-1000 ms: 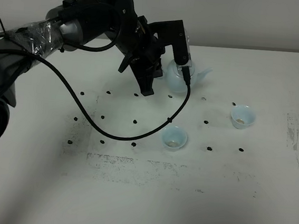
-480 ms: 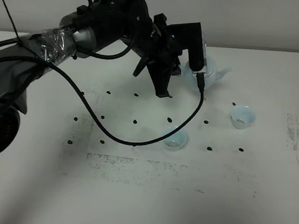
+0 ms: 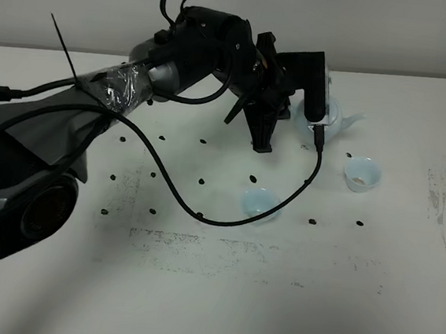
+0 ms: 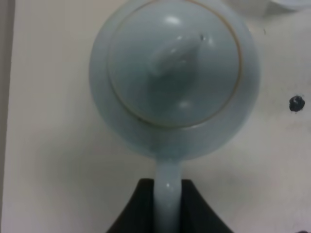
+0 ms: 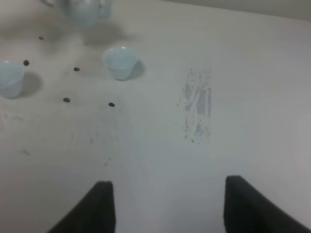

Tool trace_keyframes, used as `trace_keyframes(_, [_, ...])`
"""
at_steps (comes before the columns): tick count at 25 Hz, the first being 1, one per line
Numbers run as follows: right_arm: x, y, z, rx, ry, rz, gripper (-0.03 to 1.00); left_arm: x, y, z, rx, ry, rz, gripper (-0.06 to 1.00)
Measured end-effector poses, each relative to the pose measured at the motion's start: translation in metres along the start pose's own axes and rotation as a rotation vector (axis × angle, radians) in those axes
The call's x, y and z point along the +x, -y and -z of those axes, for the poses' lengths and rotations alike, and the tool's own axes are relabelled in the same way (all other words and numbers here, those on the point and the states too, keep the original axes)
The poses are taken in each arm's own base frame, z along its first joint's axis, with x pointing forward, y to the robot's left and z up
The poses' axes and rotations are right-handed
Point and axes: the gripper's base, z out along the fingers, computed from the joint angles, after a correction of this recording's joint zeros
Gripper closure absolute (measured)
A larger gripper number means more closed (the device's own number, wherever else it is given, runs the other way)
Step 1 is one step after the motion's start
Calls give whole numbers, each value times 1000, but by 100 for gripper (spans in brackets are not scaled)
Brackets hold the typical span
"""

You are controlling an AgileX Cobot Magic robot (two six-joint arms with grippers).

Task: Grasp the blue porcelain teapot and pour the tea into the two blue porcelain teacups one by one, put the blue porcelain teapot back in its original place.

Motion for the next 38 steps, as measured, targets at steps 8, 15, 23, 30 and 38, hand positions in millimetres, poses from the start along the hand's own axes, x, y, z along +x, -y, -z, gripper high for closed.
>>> trace_keyframes(8, [0, 0, 0, -1, 0, -1, 49, -1, 4, -8, -4, -42, -82, 88])
trace_keyframes(15, [0, 0, 0, -2, 0, -1, 49, -3, 4, -8, -28, -63, -137, 88])
trace_keyframes(23, [0, 0, 0, -2, 0, -1, 49, -12, 7, -9, -37, -51, -236, 88])
trace_keyframes(30, [0, 0, 0, -2, 0, -1, 51, -10, 5, -8, -56, -74, -293, 88])
trace_keyframes(38, [0, 0, 0, -2, 0, -1, 51, -15, 7, -9, -57, -73, -368, 88])
